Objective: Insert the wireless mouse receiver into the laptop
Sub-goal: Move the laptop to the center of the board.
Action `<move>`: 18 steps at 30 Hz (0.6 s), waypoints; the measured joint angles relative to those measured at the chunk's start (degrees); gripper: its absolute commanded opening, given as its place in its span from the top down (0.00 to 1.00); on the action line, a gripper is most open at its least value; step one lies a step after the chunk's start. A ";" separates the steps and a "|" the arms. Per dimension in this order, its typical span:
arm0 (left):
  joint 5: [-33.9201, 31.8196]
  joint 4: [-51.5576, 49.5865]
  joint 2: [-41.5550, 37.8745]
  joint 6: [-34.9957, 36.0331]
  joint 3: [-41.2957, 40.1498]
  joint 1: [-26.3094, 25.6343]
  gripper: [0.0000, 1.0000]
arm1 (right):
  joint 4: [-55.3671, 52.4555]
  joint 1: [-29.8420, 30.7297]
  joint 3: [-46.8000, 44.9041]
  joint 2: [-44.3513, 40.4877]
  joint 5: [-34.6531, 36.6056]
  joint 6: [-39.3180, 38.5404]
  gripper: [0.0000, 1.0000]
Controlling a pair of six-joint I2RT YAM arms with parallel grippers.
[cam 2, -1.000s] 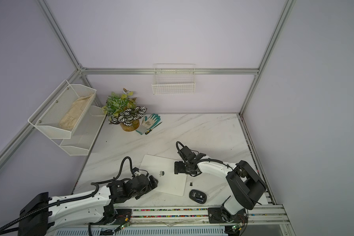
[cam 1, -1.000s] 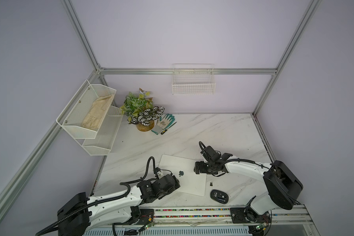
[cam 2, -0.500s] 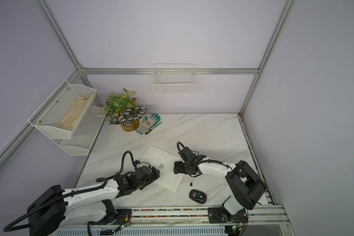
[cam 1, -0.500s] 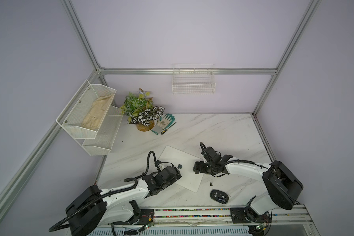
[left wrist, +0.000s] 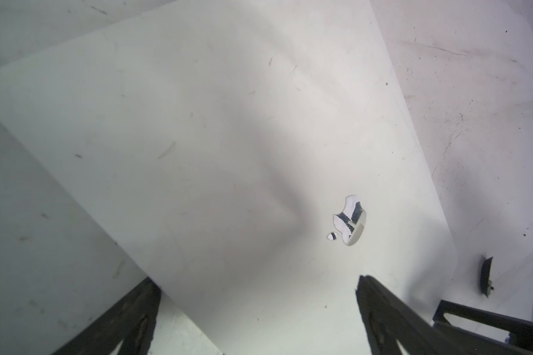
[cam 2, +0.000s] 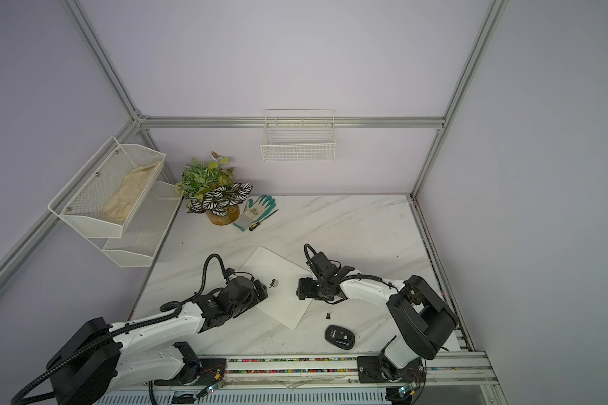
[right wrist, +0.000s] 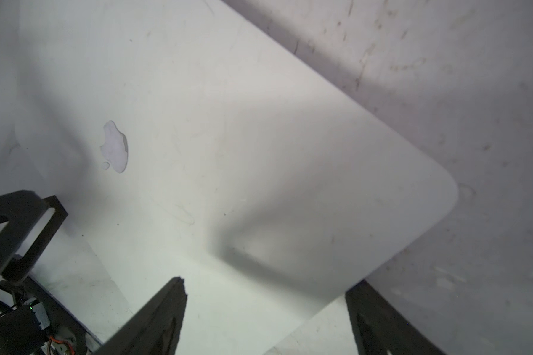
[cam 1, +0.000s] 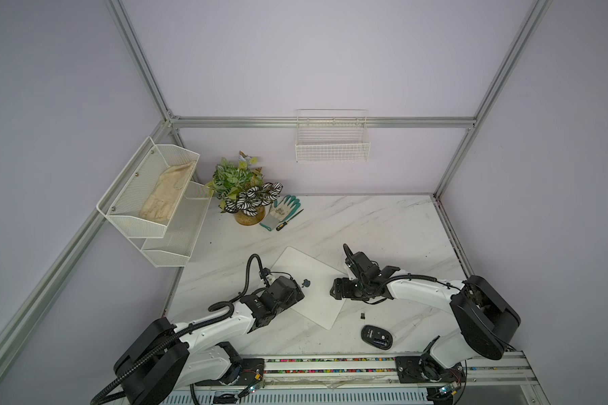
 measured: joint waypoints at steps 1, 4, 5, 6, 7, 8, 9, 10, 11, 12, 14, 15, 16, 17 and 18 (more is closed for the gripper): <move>-0.02 -0.09 0.13 0.72 0.11 0.35 0.00 | 0.00 0.00 -0.04 -0.07 -0.68 0.02 0.20; -0.15 -0.68 0.87 2.19 0.79 1.11 0.00 | 0.02 0.00 -0.55 -0.57 -1.81 0.22 0.22; -0.20 -0.94 1.11 2.51 0.98 1.27 0.00 | -0.09 0.00 -0.68 -0.83 -1.92 0.26 0.22; -0.20 -1.22 1.36 2.82 1.25 1.42 0.00 | -0.39 0.00 -0.72 -1.25 -1.95 0.33 0.22; -0.17 -1.64 1.53 3.30 1.49 1.53 0.00 | -0.87 0.00 -0.76 -1.90 -1.73 0.39 0.21; -0.20 -2.05 1.64 3.72 1.66 1.60 0.00 | -1.38 0.00 -0.76 -2.58 -1.33 0.48 0.21; -0.26 -2.75 1.75 4.15 1.97 1.62 0.00 | -2.27 0.00 -0.76 -3.58 -0.57 0.50 0.20; -0.26 -3.52 1.77 4.63 2.21 1.64 0.00 | -3.26 0.00 -0.72 -4.68 0.22 0.50 0.20; -0.22 -4.13 1.77 5.20 2.34 1.64 0.00 | -4.59 0.00 -0.55 -5.75 1.16 0.52 0.20; -0.20 -5.11 1.75 5.75 2.60 1.64 0.00 | -6.45 0.02 -0.09 -6.93 2.45 0.52 0.20; -0.11 -6.75 1.49 7.32 3.02 1.68 0.00 | -10.01 0.02 1.27 -8.41 4.83 0.61 0.20; -0.09 -7.56 0.96 8.17 3.13 1.68 0.00 | -12.00 0.02 2.12 -9.16 6.21 0.76 0.21; -0.09 -8.55 0.07 9.09 3.21 1.70 0.00 | -13.84 0.02 2.80 -9.79 7.54 1.11 0.22; -0.07 -9.35 -1.03 10.16 3.23 1.73 0.00 | -15.50 0.02 3.21 -10.40 8.68 1.44 0.25; -0.04 -10.19 -2.36 11.30 3.30 1.73 0.00 | -17.42 0.02 3.48 -11.10 9.84 1.77 0.28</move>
